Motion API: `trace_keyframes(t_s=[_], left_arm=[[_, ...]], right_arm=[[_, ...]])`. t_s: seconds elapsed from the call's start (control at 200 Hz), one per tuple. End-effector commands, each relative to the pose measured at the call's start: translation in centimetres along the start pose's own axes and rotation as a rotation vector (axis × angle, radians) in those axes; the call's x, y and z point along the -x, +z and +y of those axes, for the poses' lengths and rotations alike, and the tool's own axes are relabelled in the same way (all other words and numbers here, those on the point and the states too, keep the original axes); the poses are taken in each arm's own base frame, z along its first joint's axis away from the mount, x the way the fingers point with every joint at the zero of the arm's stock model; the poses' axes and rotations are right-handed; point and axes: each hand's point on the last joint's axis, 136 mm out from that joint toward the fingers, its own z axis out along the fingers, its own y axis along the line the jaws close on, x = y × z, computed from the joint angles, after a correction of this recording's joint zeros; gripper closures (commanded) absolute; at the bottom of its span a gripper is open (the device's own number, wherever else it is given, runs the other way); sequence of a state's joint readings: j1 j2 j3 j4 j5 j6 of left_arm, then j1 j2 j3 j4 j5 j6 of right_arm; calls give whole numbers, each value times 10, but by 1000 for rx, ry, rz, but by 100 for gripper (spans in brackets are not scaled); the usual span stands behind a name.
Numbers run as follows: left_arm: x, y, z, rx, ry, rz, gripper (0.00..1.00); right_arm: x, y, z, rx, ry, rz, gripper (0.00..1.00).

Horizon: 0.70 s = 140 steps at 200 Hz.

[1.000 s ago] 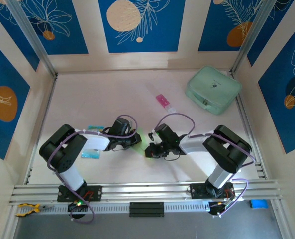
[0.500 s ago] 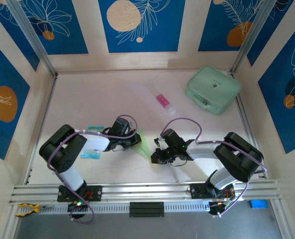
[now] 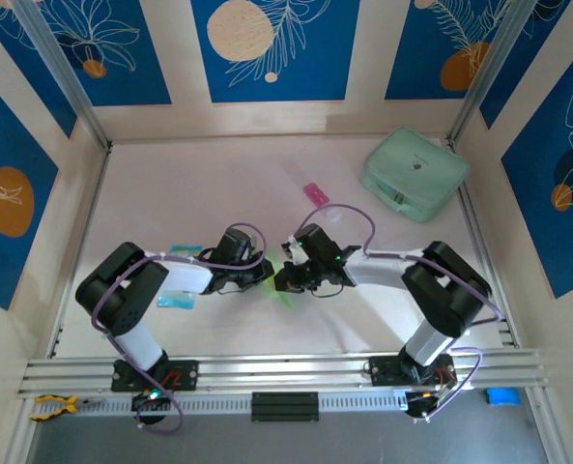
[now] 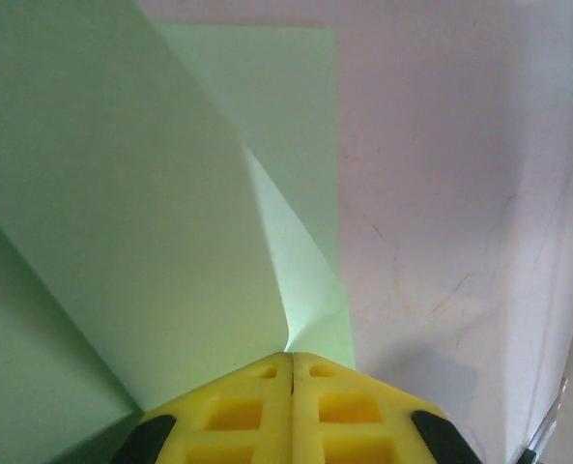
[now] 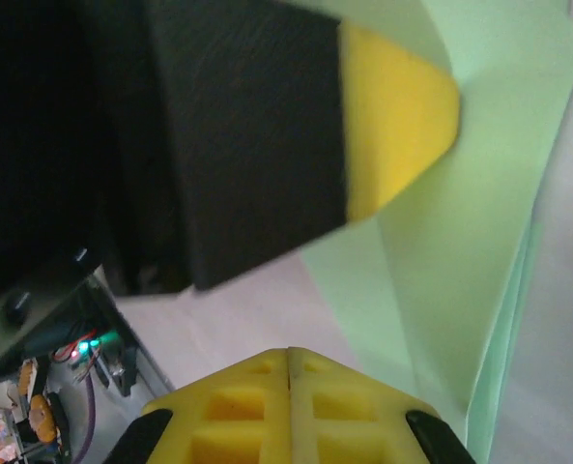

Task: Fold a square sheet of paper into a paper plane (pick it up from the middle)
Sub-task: Fourth fold the wing at the center of the table.

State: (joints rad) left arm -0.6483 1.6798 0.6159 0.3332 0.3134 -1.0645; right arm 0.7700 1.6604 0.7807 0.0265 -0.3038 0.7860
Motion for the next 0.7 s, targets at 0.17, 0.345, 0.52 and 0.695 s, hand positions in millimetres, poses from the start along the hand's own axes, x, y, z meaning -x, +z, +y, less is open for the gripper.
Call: trace_keyframes(t_s=[0.17,0.345,0.52,0.695], left_arm=[[-8,-2,33,110,-16,19,100],[-6,-3,30,106,-4,15,100],[2,-10,5,41,62,0,98],[10,-28,-26,-22,129,-35,93]], right_arm=[[-2,19,-21,-54,67,78,98],[-36,22,-51,-79,145,131,99],[-51,23,-59,-49,180,147,99],[-49,24,-61,-54,192,133,100]])
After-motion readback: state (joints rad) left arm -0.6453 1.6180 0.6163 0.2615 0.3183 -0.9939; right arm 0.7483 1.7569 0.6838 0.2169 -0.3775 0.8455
